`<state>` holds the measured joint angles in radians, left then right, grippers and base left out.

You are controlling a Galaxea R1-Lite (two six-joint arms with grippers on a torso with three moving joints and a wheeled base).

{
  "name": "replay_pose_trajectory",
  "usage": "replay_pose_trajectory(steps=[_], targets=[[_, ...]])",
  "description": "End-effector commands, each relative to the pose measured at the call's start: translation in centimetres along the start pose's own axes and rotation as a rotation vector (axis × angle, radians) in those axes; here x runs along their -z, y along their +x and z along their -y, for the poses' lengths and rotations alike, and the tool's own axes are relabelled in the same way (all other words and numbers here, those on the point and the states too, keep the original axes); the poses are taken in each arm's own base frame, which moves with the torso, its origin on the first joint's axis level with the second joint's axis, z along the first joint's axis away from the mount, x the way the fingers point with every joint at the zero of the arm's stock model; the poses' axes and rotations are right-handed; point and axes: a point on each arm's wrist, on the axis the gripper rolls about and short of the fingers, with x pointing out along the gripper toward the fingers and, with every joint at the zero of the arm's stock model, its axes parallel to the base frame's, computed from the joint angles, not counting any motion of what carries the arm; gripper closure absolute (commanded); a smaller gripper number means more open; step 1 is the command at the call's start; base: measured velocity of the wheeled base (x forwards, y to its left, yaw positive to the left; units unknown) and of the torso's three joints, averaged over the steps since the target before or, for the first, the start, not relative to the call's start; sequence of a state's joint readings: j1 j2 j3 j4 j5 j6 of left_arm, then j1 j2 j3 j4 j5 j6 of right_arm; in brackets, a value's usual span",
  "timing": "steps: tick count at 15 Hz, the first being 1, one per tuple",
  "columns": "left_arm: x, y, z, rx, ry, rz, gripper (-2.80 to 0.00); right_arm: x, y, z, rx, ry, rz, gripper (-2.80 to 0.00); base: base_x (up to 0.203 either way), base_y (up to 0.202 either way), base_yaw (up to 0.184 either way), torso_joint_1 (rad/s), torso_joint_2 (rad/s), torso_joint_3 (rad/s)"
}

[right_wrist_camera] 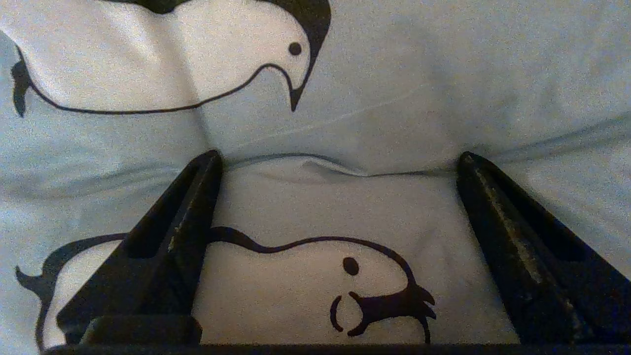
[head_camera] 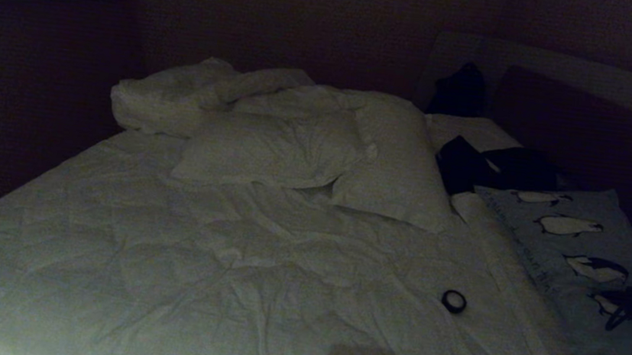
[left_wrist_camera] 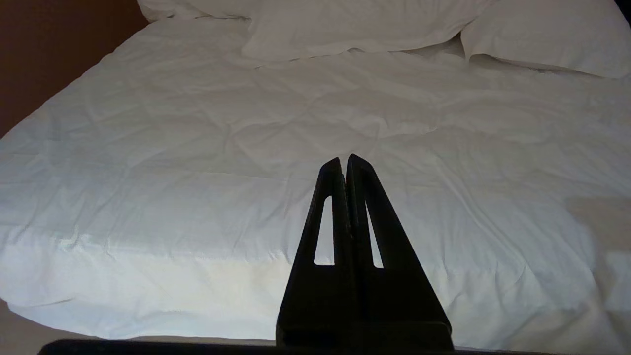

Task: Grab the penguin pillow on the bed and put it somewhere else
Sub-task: Pick up the pillow

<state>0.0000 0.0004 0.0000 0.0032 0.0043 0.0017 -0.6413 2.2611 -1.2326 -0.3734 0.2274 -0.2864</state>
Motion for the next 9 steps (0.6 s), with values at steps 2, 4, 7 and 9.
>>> replay_pose_trajectory(steps=[2,4,7,9], targets=[[0.04,0.01,0.0,0.0,-0.002,-0.001,0.0,0.41,0.45,-0.02,-0.005,-0.004,-0.012,-2.8,0.0,0.0,0.0,0.0,0.0,0.0],[0.04,0.01,0.0,0.0,0.0,-0.001,0.0,0.46,0.5,-0.02,-0.005,-0.004,-0.014,-2.8,0.0,0.0,0.0,0.0,0.0,0.0],[0.04,0.01,0.0,0.001,0.0,-0.001,0.0,0.55,0.5,-0.05,-0.009,-0.001,-0.016,-2.8,0.0,0.0,0.0,0.0,0.0,0.0],[0.06,0.01,0.0,0.0,0.0,-0.002,0.0,0.51,0.47,-0.05,-0.007,-0.003,-0.015,-2.8,0.0,0.0,0.0,0.0,0.0,0.0]])
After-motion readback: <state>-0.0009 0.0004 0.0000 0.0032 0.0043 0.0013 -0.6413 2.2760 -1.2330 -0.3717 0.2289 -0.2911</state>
